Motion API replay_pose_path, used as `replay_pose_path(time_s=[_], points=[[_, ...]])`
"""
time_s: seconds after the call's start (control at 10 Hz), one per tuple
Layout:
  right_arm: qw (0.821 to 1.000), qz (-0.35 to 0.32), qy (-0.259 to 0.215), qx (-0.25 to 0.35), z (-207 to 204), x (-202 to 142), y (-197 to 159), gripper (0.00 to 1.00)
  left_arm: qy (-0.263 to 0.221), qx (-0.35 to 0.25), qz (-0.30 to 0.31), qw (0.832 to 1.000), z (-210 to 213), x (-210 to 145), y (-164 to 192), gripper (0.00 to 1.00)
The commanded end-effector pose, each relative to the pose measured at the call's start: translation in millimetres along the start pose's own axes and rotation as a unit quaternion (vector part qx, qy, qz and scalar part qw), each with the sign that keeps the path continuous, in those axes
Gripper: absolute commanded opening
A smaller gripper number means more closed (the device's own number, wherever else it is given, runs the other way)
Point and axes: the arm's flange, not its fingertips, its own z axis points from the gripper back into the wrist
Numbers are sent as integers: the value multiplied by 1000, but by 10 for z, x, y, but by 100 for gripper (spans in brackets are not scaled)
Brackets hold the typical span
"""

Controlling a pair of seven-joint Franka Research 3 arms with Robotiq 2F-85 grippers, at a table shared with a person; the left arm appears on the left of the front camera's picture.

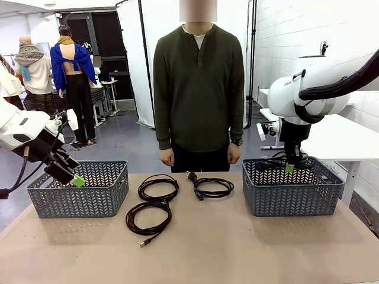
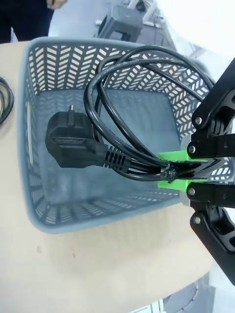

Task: Organize the cables according to human instructions.
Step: Pick up a bundle of cables and place it in the basket indicated by the human.

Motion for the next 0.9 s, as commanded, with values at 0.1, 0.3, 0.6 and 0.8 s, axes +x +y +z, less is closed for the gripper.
replay_pose_path(time_s=[0.1, 0.3, 0.6, 0.8], points=[[1000, 12, -16, -1, -6, -37, -116, 39, -6, -8, -1, 1000, -5, -18, 22, 100], [1000, 6, -16, 0, -67, -48, -144, 78, -6, -8, -1, 1000, -5, -18, 22, 100], [1000, -12, -20, 9, 8, -52, -171, 100, -6, -8, -1, 1000, -5, -18, 22, 100], [999, -31, -31, 18, 95, -45, -204, 100, -6, -8, -1, 1000, -5, -18, 22, 100]])
